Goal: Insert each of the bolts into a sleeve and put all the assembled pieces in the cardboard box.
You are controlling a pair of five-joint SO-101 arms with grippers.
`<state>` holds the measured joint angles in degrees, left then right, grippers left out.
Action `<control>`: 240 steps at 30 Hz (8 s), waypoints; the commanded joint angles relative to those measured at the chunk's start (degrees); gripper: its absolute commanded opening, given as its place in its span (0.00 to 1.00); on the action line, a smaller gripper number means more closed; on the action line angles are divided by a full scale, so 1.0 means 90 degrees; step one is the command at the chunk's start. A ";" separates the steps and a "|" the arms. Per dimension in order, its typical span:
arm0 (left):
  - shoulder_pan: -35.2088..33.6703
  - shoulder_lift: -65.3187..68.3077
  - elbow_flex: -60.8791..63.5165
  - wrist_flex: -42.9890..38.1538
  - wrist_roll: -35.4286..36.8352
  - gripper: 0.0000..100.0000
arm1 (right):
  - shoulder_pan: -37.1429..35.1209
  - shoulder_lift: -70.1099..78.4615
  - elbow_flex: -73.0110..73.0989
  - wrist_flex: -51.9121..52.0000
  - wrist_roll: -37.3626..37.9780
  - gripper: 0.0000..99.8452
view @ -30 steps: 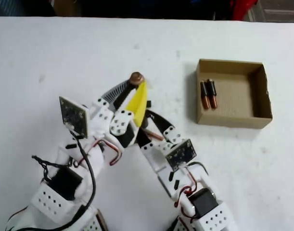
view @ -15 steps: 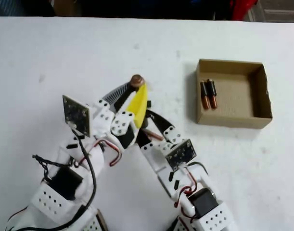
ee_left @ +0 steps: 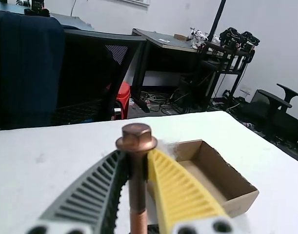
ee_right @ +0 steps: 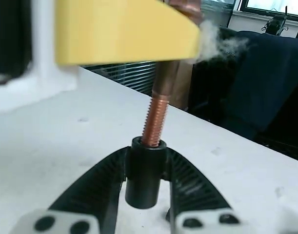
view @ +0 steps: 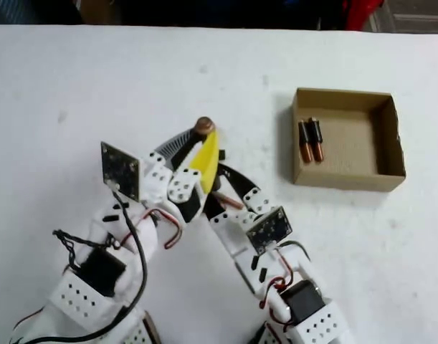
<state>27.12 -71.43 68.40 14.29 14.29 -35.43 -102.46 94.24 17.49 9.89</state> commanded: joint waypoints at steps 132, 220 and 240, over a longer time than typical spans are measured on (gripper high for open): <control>-0.3502 -0.3678 0.2462 0.6037 -0.1377 0.02 | 0.3570 0.0015 -0.3341 0.3922 0.0869 0.02; -0.3531 -0.3678 0.3165 0.6584 -0.1924 0.02 | 0.4987 1.2713 -1.1858 0.4801 0.0830 0.14; -0.3912 -0.3678 0.3175 0.6574 -0.1934 0.02 | 0.2926 1.0379 -1.1858 0.6716 0.0899 0.14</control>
<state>-7.69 -104.04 97.14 73.27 -2.77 -5.71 -5.85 -9.93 77.10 17.19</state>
